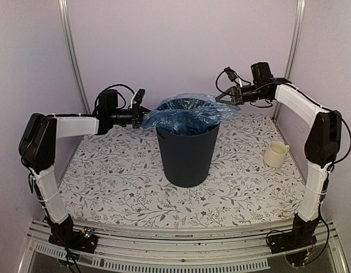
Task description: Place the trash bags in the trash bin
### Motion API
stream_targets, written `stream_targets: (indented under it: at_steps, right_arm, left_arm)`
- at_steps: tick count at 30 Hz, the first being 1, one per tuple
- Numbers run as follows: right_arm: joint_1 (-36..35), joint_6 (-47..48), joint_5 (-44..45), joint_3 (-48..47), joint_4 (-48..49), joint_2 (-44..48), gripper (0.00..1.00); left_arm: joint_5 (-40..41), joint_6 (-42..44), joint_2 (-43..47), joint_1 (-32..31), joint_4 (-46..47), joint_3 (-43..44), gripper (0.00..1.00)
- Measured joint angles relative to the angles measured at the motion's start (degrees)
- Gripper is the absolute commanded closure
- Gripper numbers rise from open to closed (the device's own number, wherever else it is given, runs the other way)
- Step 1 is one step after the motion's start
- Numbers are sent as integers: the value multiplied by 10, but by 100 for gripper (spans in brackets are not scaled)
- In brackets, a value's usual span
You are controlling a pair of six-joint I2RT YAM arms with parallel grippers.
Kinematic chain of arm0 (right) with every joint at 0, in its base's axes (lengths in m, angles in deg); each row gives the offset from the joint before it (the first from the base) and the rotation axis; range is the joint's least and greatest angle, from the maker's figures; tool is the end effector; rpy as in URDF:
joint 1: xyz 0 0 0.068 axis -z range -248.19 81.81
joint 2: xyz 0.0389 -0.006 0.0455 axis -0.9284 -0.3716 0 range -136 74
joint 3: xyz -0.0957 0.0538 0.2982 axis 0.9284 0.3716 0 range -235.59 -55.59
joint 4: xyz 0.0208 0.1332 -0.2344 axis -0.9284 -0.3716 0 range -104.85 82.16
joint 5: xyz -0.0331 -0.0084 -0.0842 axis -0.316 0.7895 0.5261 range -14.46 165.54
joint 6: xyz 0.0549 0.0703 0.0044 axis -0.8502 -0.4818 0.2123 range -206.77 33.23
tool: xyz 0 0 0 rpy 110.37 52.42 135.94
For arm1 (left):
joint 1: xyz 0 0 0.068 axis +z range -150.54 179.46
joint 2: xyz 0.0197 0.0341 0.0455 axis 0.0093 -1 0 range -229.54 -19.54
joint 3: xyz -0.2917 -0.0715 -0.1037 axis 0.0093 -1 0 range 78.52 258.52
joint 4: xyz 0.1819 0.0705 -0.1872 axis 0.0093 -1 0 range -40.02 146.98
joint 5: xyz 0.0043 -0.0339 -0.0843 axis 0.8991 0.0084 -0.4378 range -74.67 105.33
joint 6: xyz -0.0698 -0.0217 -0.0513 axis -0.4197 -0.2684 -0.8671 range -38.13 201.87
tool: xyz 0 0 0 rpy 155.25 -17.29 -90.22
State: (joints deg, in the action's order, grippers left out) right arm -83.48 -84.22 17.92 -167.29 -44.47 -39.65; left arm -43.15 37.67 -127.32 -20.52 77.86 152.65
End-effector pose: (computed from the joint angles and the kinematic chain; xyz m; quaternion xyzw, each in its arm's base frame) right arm 0.4569 0.1946 0.3763 -0.3290 0.7475 0.4737 0.3296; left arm 0.4210 -0.2253 0.2922 0.1551 0.7305 -0.6127 0.2586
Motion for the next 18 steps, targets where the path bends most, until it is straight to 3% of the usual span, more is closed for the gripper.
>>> stream_targets:
  at_steps: [13, 18]
  right_arm:
    - [0, -1, 33, 136, 16, 2, 96]
    - [0, 2, 30, 162, 20, 14, 83]
  left_arm:
    - [29, 62, 15, 0, -81, -29, 100]
    - [40, 82, 45, 0, -113, -71, 100]
